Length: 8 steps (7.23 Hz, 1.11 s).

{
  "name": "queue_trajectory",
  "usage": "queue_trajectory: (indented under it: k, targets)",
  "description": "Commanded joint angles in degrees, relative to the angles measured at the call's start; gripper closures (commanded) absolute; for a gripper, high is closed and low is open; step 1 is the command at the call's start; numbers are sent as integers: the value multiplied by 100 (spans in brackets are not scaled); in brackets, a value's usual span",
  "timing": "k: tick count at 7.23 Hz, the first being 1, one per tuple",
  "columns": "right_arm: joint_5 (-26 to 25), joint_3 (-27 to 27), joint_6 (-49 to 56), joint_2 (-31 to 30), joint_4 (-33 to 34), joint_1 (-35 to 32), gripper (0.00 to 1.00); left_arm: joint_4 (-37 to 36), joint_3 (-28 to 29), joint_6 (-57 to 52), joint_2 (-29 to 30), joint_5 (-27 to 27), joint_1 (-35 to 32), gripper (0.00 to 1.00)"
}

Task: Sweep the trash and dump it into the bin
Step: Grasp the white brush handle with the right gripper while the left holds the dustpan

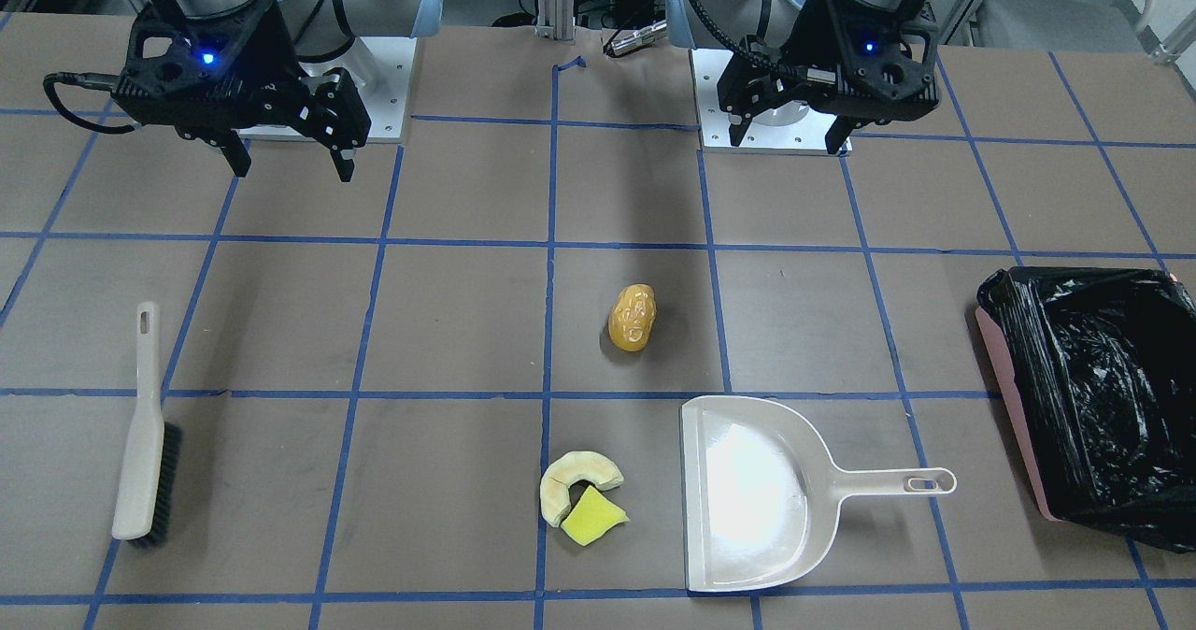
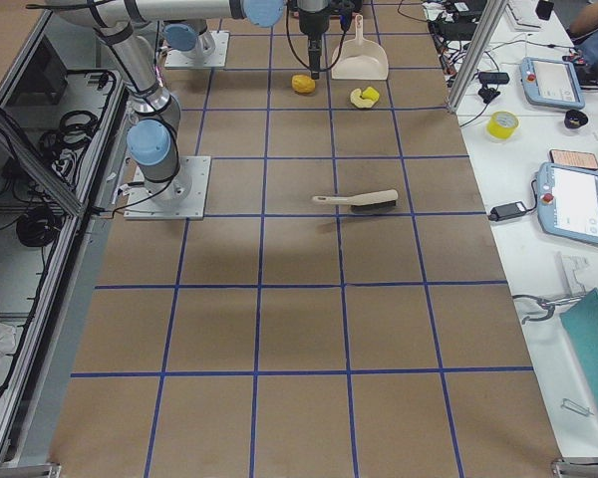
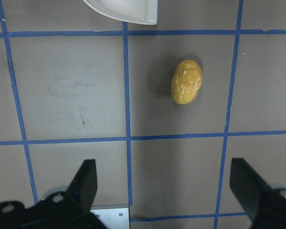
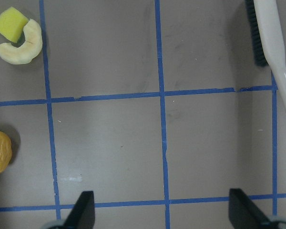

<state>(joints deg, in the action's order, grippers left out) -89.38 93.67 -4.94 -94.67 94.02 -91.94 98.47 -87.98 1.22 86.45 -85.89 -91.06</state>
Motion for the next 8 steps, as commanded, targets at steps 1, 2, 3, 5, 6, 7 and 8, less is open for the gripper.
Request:
queue_trajectory:
  k: [1,2,3,5,6,7,8]
  targets:
    - [8,2,2,9,11,1,0,-12,-269,1,-74,20,0,0]
    - [8,-7,11,10,11,44,0,-47,-281,-25,-145,-23,0,0]
    - [-18,-16,55,18,20,62,0,31,-307,-43,-137,-94,0,0]
    - [-323,72,1732,132,116,603,0,-387,-482,-557,117,-94,131,0]
    - [-300,72,2421,237,134,1208,0,-1225,-605,-1632,301,-303,263,0]
    - [-265,107,3228,342,186,1657,0,-1590,-693,-2269,546,-279,490,0]
    - [-247,133,3898,596,604,2036,0,-2047,-746,-3006,836,-244,545,0]
